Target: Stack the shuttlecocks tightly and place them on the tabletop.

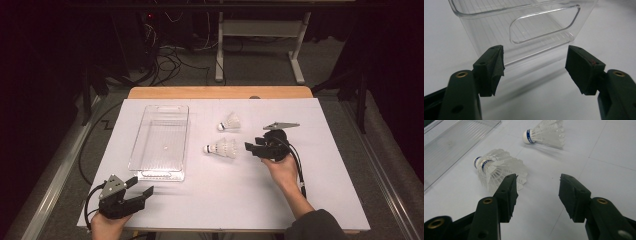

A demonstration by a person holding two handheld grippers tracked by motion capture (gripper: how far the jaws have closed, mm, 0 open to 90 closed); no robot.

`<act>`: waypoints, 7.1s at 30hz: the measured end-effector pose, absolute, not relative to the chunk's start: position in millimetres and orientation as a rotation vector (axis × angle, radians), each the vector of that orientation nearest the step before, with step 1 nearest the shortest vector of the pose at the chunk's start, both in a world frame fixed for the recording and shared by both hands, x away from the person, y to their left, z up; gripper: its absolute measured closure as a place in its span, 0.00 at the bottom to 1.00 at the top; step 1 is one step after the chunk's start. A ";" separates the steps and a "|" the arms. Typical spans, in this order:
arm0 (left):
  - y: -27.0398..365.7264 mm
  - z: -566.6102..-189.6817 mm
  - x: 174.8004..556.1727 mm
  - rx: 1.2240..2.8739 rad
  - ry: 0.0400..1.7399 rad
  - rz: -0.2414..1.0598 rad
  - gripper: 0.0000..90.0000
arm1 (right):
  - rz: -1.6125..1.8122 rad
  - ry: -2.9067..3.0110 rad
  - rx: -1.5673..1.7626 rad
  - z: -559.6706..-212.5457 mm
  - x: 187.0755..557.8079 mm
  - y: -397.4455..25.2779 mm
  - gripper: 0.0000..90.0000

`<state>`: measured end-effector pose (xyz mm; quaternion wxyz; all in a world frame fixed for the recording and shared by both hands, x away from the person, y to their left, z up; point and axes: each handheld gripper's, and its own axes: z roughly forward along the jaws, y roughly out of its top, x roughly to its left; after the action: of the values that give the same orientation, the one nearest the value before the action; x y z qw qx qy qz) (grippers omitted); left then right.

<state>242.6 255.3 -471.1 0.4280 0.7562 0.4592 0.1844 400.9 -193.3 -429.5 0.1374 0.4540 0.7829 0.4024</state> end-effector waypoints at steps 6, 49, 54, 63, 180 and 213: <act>255.4 -471.1 242.7 1.889 1.146 0.461 0.36 | 1.181 2.247 1.323 -427.5 405.4 -193.3 0.50; 256.0 -470.6 242.0 1.889 1.141 0.464 0.36 | 1.137 2.239 1.350 -414.0 447.7 -175.5 0.46; 255.7 -470.6 241.9 1.889 1.138 0.462 0.36 | 1.133 2.254 1.357 -411.9 453.1 -172.7 0.46; 255.9 -470.8 242.5 1.889 1.138 0.459 0.36 | 1.102 2.278 1.365 -408.2 464.1 -166.1 0.45; 253.9 -471.0 242.4 1.903 1.125 0.452 0.35 | 1.002 2.438 1.526 -417.2 514.1 -128.3 1.00; 258.5 -471.2 243.7 1.886 1.143 0.446 0.36 | 1.040 2.441 1.463 -402.9 502.8 -130.5 1.00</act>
<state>243.7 258.5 -471.2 0.4314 0.7562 0.4583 0.1789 502.8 -130.5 -402.9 0.0556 0.4822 0.8044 0.3426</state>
